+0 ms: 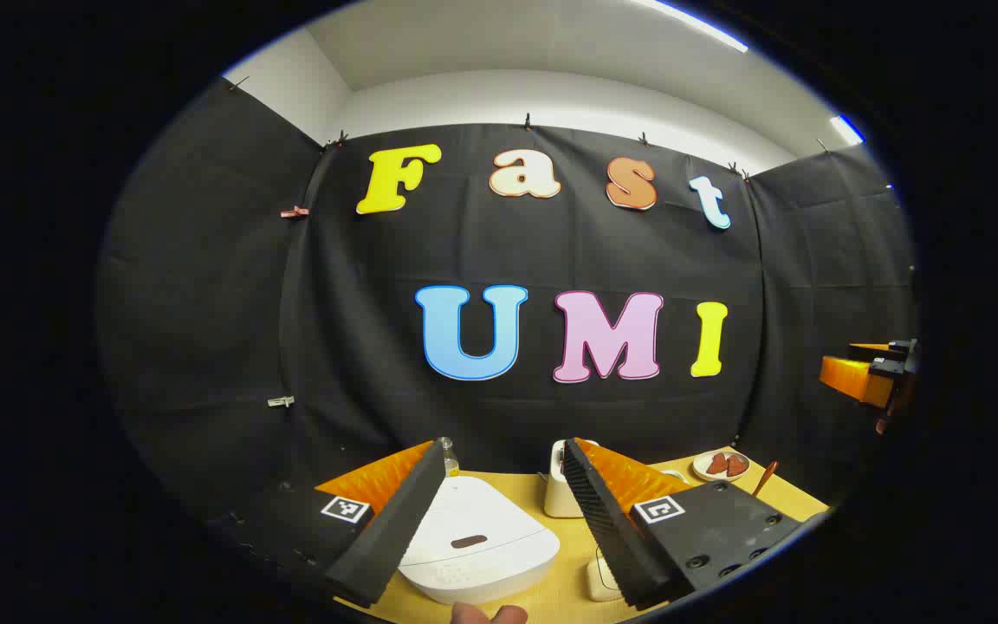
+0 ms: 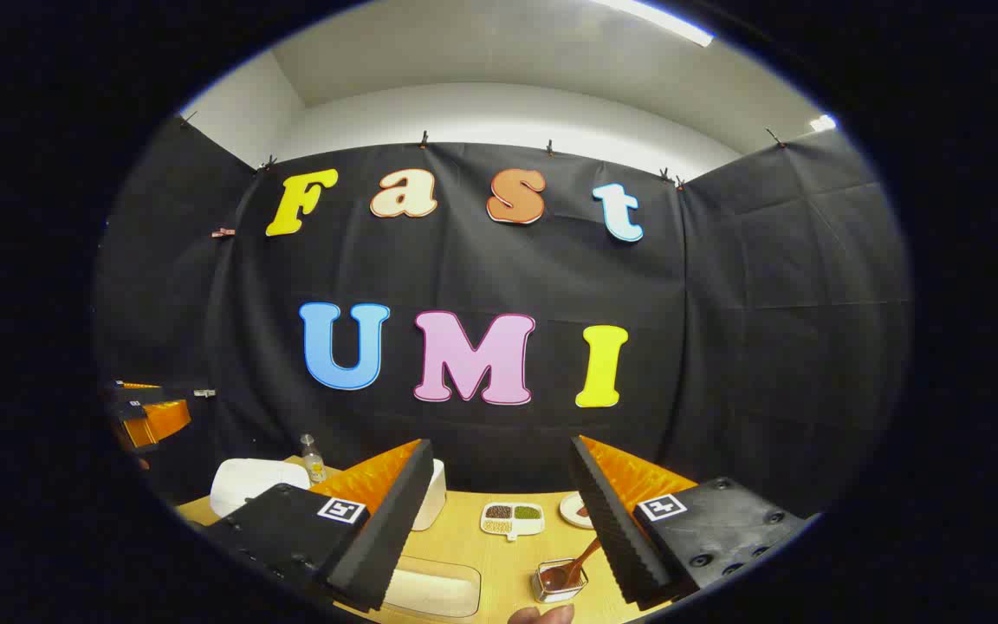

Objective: Close the left gripper, press the button to open the rice cooker; take a wooden spoon from the chopstick holder with the right hand, scoop a spoonful of rice and pour it into the rice cooker, then put the wooden spoon back into the chopstick holder.

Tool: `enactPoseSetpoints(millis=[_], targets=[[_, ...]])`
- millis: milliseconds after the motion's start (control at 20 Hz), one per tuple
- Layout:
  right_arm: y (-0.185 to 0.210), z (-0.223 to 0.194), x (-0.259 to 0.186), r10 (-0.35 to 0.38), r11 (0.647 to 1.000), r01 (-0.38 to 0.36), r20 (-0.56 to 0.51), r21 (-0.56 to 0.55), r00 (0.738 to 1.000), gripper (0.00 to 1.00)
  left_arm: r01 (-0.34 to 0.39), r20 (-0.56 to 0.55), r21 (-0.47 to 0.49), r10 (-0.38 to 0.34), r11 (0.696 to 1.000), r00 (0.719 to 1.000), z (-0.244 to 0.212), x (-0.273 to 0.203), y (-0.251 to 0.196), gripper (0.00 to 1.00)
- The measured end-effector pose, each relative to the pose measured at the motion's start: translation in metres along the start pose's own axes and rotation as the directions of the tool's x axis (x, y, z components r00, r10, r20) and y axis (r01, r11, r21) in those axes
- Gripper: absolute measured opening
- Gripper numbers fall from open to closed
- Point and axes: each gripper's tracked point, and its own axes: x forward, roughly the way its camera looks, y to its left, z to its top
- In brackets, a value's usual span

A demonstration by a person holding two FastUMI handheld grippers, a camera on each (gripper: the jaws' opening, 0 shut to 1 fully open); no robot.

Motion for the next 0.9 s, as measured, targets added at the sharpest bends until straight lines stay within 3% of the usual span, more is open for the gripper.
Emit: enactPoseSetpoints(millis=[300, 550, 900], targets=[[0.004, -0.011, 0.005, -0.003, 0.999, 0.003, -0.007, -0.038, 1.000, 0.98, 0.010, 0.017, -0.012, -0.010, 1.000, 1.000, 0.001, 0.010, 0.002, 0.95], [0.015, -0.016, 0.007, 0.022, 1.000, -0.022, 0.004, -0.005, 1.000, 0.98, -0.018, 0.002, -0.029, 0.018, 0.999, 1.000, -0.005, 0.015, 0.012, 0.95], [0.014, -0.023, 0.015, 0.004, 1.000, -0.004, -0.012, 0.019, 1.000, 0.98, -0.031, 0.017, -0.029, 0.031, 0.999, 0.999, -0.001, 0.023, 0.022, 0.95]])
